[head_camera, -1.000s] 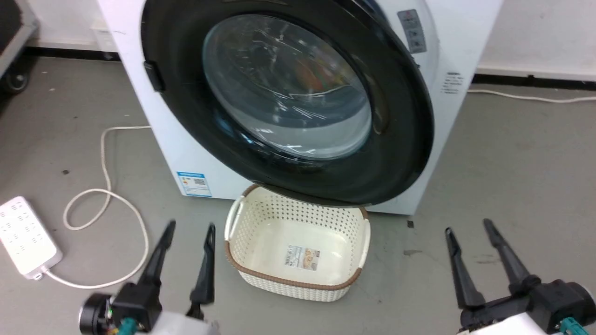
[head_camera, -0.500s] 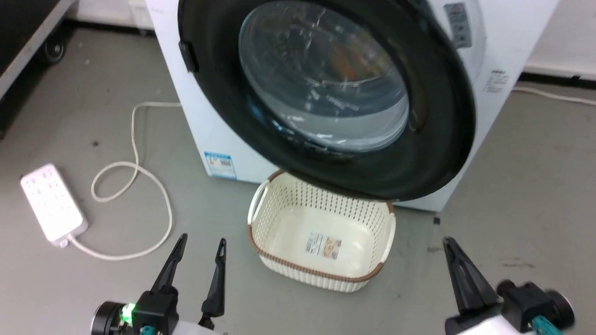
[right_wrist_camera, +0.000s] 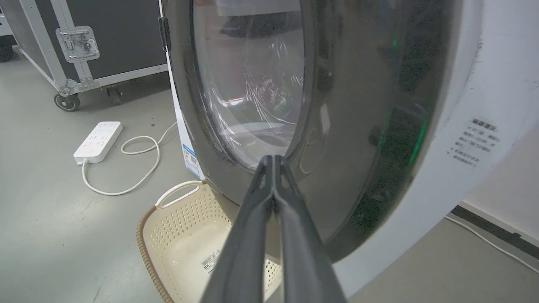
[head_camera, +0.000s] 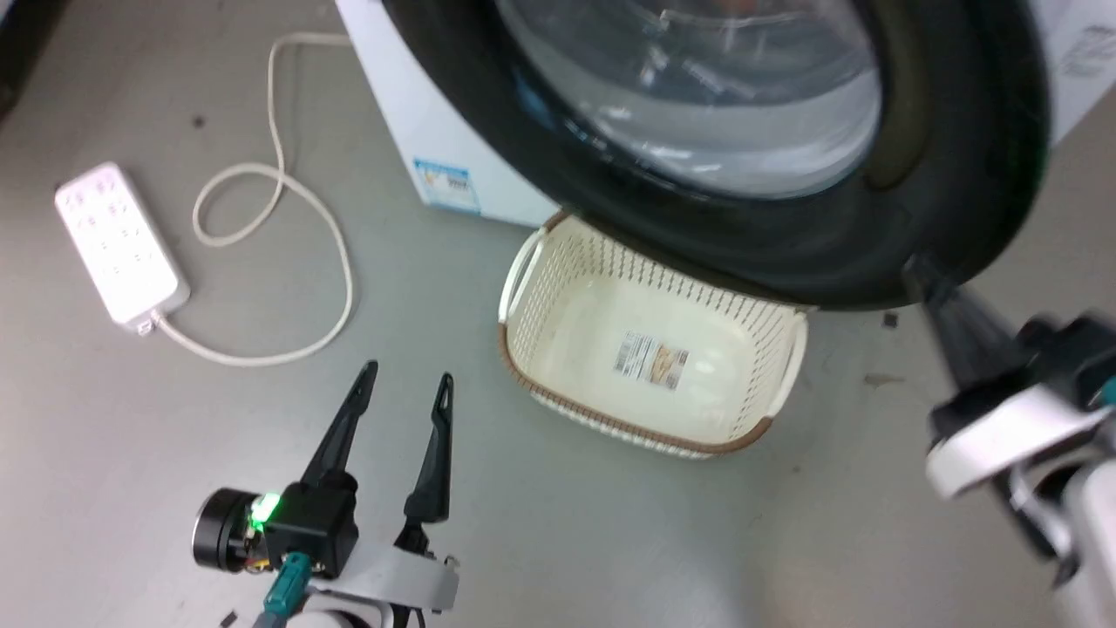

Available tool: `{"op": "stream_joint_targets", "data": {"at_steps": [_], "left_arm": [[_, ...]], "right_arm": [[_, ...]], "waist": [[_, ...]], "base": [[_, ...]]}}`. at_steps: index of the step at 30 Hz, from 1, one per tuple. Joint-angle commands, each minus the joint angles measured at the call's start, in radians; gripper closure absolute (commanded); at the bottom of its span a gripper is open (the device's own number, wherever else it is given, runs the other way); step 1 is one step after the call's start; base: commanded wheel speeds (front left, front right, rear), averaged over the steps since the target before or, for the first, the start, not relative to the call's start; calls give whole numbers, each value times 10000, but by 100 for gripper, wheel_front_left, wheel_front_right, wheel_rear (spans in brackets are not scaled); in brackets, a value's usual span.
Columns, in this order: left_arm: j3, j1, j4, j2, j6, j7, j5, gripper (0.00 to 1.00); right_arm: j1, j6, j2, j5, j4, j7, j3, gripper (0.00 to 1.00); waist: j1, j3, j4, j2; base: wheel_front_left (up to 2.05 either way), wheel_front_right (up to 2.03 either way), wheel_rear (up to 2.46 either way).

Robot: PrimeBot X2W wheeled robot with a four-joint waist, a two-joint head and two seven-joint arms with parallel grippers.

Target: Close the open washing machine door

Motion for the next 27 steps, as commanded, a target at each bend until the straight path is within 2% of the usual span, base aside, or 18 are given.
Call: {"op": "stream_joint_targets", "data": {"at_steps": [1,6,12,16,18,27], "left_arm": [[9,-234,-47,-40,-77,-43,89,0],[19,-555,-101,-153,-125,-43,168,0],[37,-765,-205,-270,-134,-43,215,0],[47,-853,-237,-326,-112,-43,221,0],[53,-936,-256,-374,-94,-43,225,0],[76,-1117,-223,-468,-56,-43,175,0]], "right_arm": [[-503,-7,-324,271,179,65,45,100],[-1765,-7,-1172,844,883,162,78,100],[-3073,-7,-1626,1176,1697,380,-322,100],[-3736,-7,-1629,1289,2086,518,-675,100],[-4406,-7,-1358,1713,2551,731,-1237,100],[-5592,-7,-1362,1571,3515,823,-1624,100]], "waist": [[-3,502,288,-1],[-3,922,549,-1],[-3,1315,774,-1],[-3,1477,836,-1],[-3,1614,873,-1],[-3,1846,912,-1]], "base": [[0,0,0],[0,0,0],[0,0,0],[0,0,0],[0,0,0],[0,0,0]]}}
